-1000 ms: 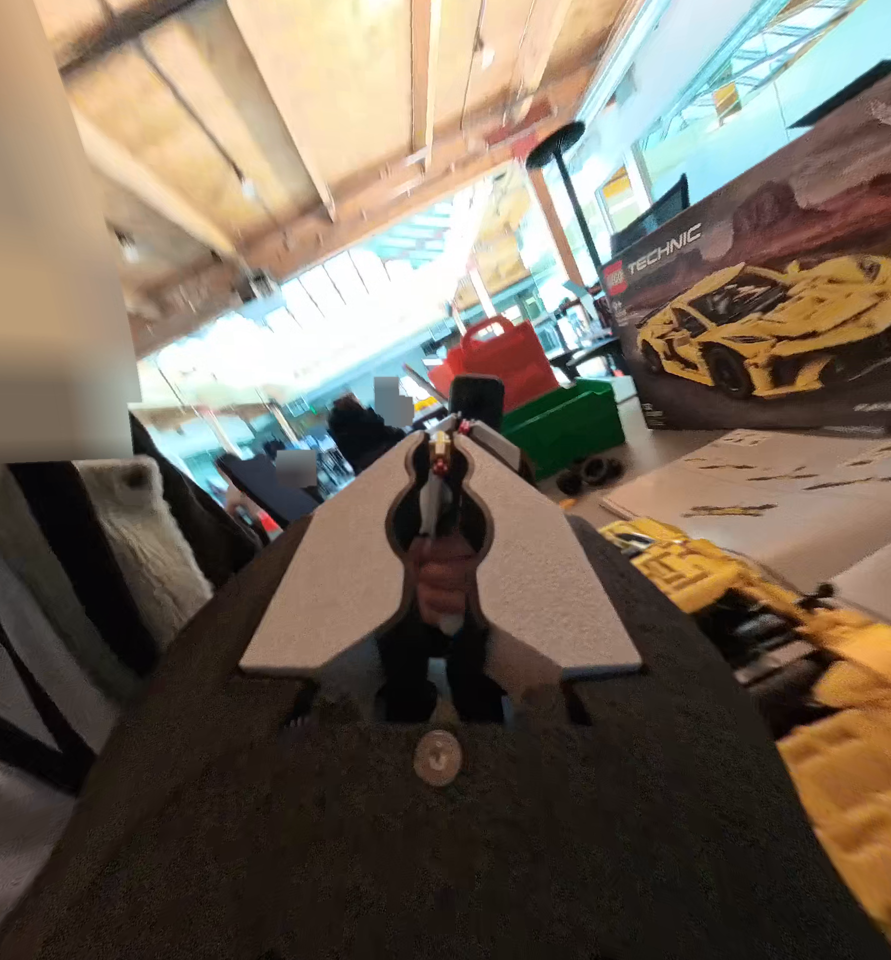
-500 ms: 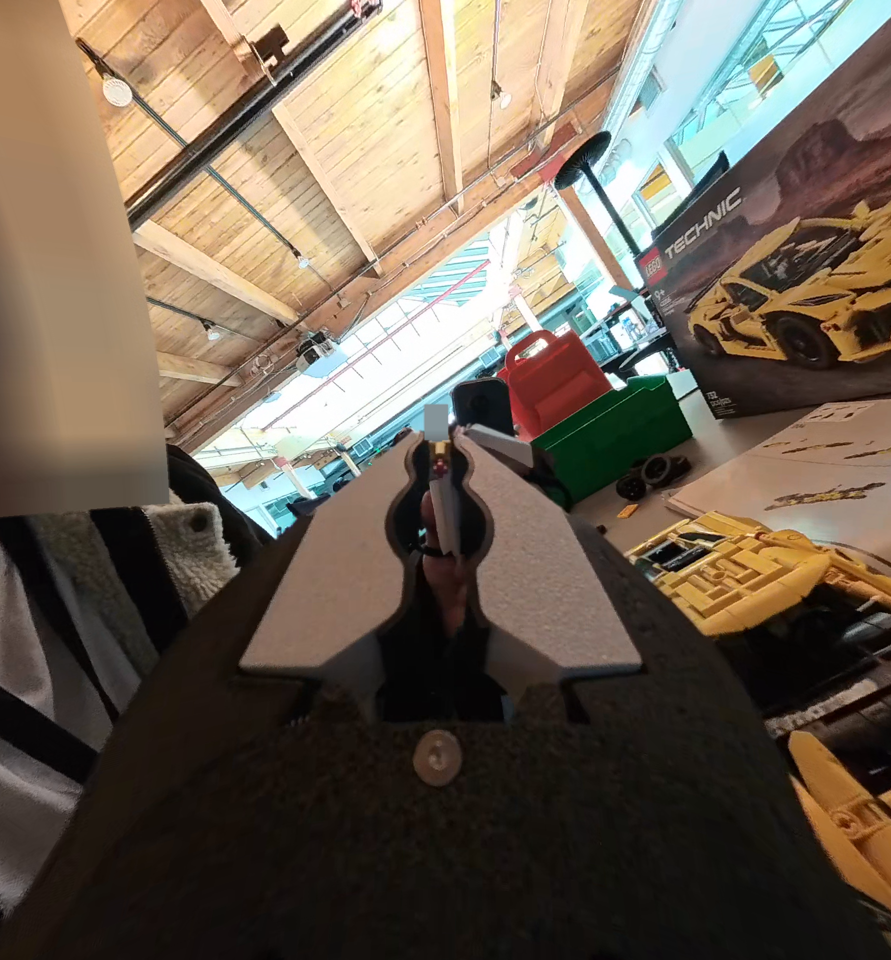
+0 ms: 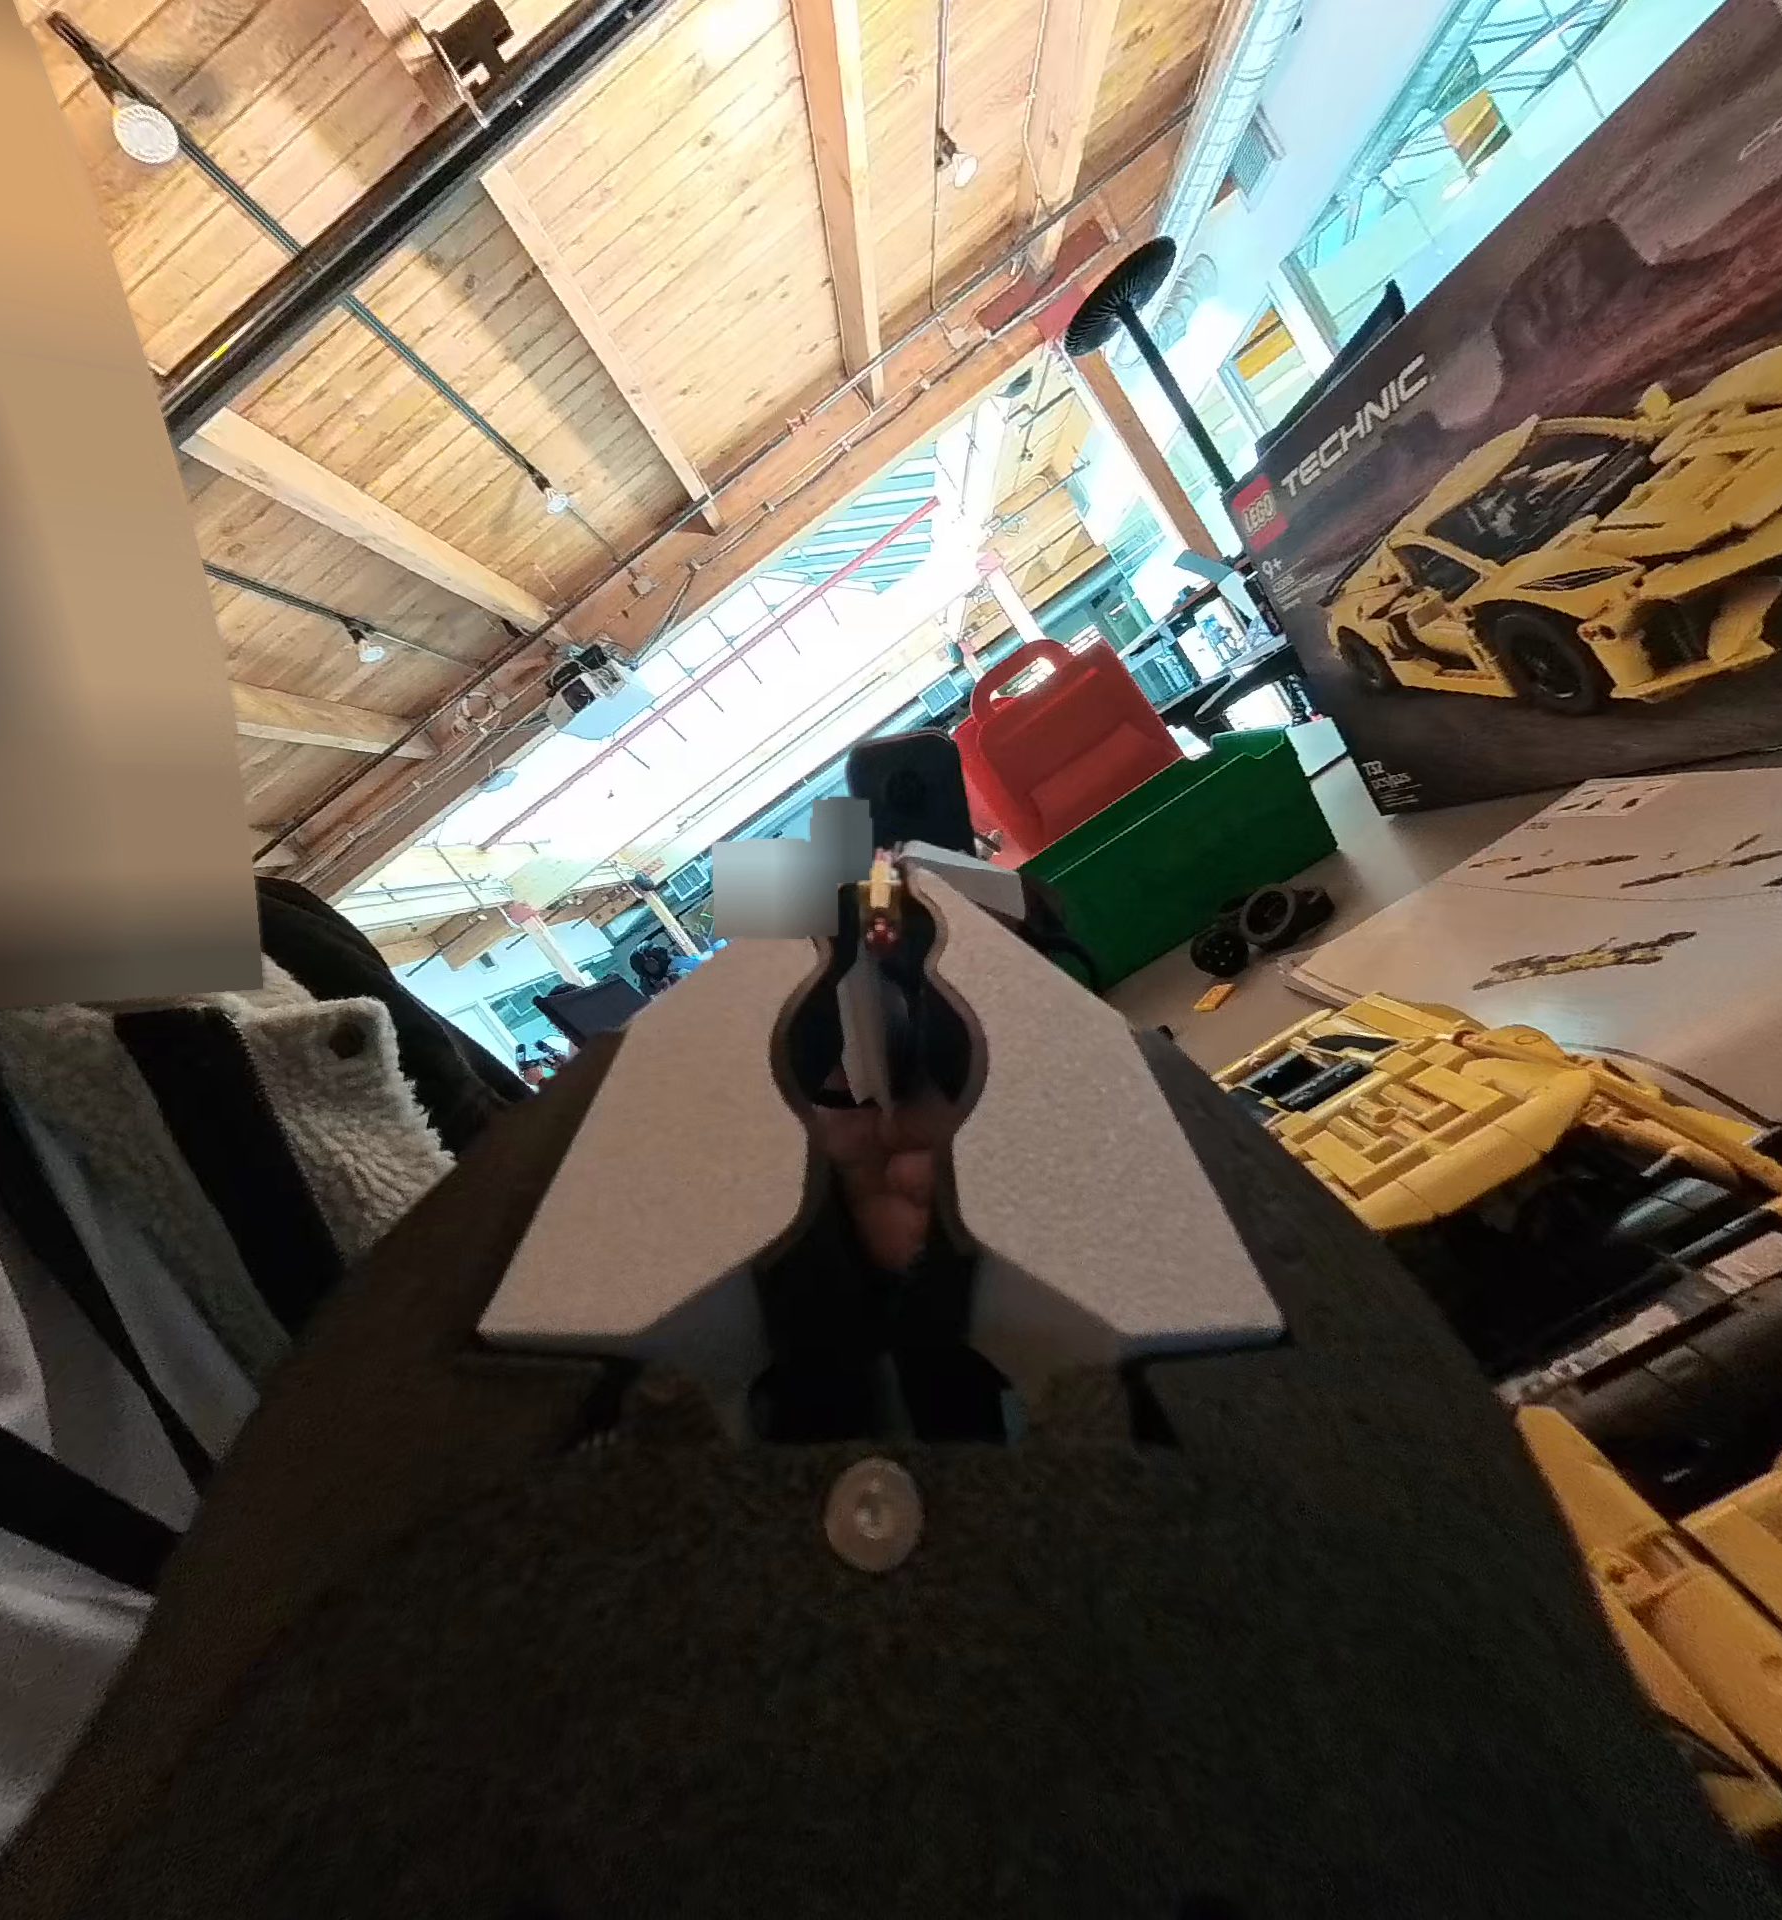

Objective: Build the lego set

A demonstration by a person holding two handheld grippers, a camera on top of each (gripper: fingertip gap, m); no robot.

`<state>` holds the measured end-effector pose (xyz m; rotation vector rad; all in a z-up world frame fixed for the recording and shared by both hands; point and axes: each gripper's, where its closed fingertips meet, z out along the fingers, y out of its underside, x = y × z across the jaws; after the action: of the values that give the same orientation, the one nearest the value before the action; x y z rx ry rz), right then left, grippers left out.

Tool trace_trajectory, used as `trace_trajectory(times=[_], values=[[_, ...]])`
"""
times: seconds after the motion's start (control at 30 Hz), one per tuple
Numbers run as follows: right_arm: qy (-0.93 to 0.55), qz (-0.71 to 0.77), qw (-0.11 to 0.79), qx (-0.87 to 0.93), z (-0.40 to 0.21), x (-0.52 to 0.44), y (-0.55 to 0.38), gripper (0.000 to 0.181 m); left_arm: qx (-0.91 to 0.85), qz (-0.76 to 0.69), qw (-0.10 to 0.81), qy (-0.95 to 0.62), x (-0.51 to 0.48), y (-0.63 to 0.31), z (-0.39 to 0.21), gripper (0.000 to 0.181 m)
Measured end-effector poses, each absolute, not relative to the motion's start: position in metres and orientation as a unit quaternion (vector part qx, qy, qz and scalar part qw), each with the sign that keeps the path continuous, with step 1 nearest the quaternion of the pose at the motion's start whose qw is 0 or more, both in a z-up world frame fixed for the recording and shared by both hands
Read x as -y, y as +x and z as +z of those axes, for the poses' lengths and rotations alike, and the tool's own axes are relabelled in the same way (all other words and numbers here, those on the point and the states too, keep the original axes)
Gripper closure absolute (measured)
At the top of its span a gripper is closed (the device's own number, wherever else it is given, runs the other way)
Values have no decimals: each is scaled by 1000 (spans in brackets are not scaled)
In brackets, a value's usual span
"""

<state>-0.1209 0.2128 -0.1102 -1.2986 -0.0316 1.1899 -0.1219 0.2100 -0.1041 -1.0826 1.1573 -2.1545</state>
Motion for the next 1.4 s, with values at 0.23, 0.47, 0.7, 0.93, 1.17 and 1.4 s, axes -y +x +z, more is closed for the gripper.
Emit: trace_trajectory(times=[0.23,0.47,0.7,0.93,1.17,1.4], values=[[-595,457,660,37,-117,-213,-117,175,-388,-798,189,-420,-210,-116,-111,179],[-567,498,656,12,-114,-213,-115,175,-373,-801,197,-424,-208,-114,-111,179],[-594,508,623,32,-122,-209,-116,174,-442,-769,192,-421,-202,-116,-119,180],[-649,506,560,95,-138,-196,-120,174,-520,-738,124,-412,-183,-122,-138,181],[-725,461,471,199,-169,-170,-127,174,-629,-663,87,-395,-156,-131,-170,181],[-757,473,374,251,-200,-141,-138,174,-690,-625,59,-361,-132,-141,-193,181]])
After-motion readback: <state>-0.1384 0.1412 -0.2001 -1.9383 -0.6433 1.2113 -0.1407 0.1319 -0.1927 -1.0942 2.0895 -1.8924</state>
